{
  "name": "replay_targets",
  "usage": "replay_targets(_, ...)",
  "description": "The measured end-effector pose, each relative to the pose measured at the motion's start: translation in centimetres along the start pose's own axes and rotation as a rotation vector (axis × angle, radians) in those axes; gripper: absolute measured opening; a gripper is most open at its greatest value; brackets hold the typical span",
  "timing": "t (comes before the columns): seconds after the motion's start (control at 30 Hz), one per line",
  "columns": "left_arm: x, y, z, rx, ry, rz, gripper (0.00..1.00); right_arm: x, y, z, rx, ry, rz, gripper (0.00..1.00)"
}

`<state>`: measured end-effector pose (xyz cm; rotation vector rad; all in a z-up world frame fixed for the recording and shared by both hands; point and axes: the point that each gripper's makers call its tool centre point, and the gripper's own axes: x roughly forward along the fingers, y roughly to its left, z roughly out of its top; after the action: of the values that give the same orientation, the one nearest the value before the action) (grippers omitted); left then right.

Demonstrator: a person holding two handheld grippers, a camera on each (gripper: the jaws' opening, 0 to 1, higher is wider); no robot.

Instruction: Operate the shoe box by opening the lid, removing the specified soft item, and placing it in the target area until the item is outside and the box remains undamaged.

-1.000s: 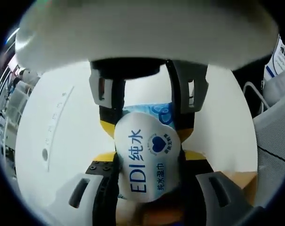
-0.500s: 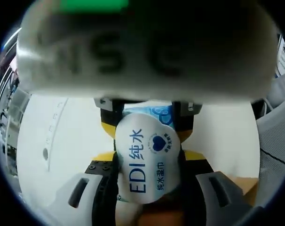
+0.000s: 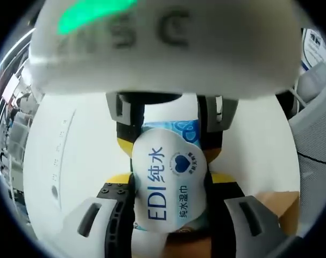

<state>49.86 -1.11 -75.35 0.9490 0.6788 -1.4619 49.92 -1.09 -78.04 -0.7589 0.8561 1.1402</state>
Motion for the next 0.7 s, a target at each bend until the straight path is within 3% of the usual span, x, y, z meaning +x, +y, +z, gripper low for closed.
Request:
replay_targets(0.27, -0.1, -0.2, 0.0, 0.029, -0.007, 0.023, 0.57, 0.3, -0.1, -0.1, 0.015, 0.021, -0.082, 0.61)
replay_targets(0.4, -0.5, -0.8, -0.1, 0.027, -0.021, 0.019, 0.65, 0.1, 0.0, 0.3, 0.099, -0.010, -0.118, 0.65)
replay_targets(0.7, -2.6, -0.9, 0.2, -0.020, -0.083, 0.044, 0.68, -1.9, 0.1, -0.1, 0.163, -0.021, -0.182, 0.60)
